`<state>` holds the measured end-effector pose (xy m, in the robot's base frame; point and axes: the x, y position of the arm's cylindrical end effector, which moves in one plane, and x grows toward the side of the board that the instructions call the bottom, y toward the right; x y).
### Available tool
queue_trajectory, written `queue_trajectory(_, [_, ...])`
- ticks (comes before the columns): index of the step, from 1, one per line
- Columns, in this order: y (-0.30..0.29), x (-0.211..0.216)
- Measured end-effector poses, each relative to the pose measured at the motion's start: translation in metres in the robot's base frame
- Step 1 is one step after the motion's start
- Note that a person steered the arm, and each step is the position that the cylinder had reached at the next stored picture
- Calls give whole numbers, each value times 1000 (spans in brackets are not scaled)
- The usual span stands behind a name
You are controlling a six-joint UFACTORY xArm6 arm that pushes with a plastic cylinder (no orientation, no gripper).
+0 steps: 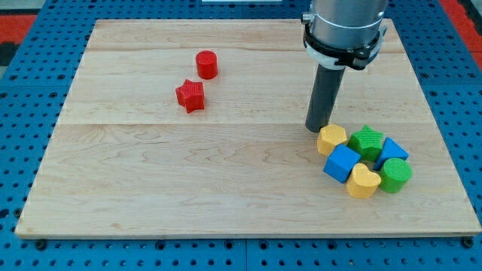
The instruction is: Push your arm toward red start
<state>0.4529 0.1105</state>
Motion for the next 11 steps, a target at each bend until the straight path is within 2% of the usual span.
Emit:
queue_trajectory(1, [-12, 0])
queue_trajectory(5, [-193, -2])
queue_trajectory(7, [-274, -24])
queue_trajectory(8, [-278, -57])
queue_trajectory(9, [-267, -73])
queue_trajectory(11, [-190, -73])
